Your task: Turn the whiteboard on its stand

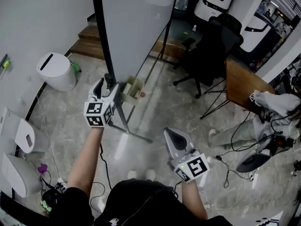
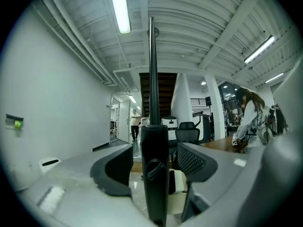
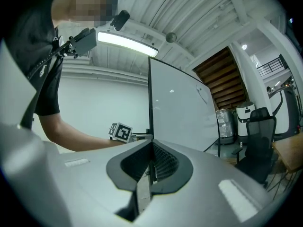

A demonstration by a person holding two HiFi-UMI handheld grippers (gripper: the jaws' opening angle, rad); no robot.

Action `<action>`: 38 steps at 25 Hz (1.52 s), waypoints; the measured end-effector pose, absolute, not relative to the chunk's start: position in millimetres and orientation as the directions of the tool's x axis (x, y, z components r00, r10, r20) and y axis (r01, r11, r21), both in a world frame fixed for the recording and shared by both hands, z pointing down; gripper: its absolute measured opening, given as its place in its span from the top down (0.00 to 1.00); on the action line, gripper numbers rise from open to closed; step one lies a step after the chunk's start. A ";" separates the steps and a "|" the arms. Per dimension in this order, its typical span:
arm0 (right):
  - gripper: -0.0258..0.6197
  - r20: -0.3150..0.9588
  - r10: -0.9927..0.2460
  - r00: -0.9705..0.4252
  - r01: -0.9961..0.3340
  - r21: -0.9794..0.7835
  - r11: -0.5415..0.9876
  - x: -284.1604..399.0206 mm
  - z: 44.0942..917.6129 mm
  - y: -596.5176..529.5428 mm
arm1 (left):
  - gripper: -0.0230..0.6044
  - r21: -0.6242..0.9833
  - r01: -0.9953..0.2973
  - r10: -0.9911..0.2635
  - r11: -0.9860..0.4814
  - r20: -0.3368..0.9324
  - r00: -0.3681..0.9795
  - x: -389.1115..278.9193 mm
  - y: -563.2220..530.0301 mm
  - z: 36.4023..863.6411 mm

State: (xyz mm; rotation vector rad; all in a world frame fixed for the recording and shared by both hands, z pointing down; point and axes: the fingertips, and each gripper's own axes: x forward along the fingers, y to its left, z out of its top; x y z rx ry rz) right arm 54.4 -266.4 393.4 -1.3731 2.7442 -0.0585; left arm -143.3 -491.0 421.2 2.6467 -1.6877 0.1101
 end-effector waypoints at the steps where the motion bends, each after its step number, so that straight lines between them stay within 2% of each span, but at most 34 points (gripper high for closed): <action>1: 0.95 -0.046 -0.805 -0.592 -0.802 -0.068 0.593 56.4 393.8 -266.5 | 0.48 -0.043 -0.904 -0.904 -0.425 0.064 0.422 -142.8 -494.9 421.8; 6: 0.95 -0.031 -0.826 -0.563 -0.823 -0.069 0.564 64.0 397.4 -262.8 | 0.49 -0.058 -0.899 -0.899 -0.435 0.090 0.429 -139.6 -510.2 432.5; 15: 0.95 -0.002 -0.853 -0.522 -0.852 -0.056 0.521 72.2 401.5 -248.3 | 0.65 -0.024 -0.880 -0.878 -0.475 0.075 0.472 -132.6 -513.8 440.3; 38: 0.95 -0.012 -0.884 -0.468 -0.882 -0.062 0.468 90.0 395.6 -207.7 | 0.66 0.029 -0.912 -0.905 -0.410 0.112 0.411 -136.9 -509.7 439.4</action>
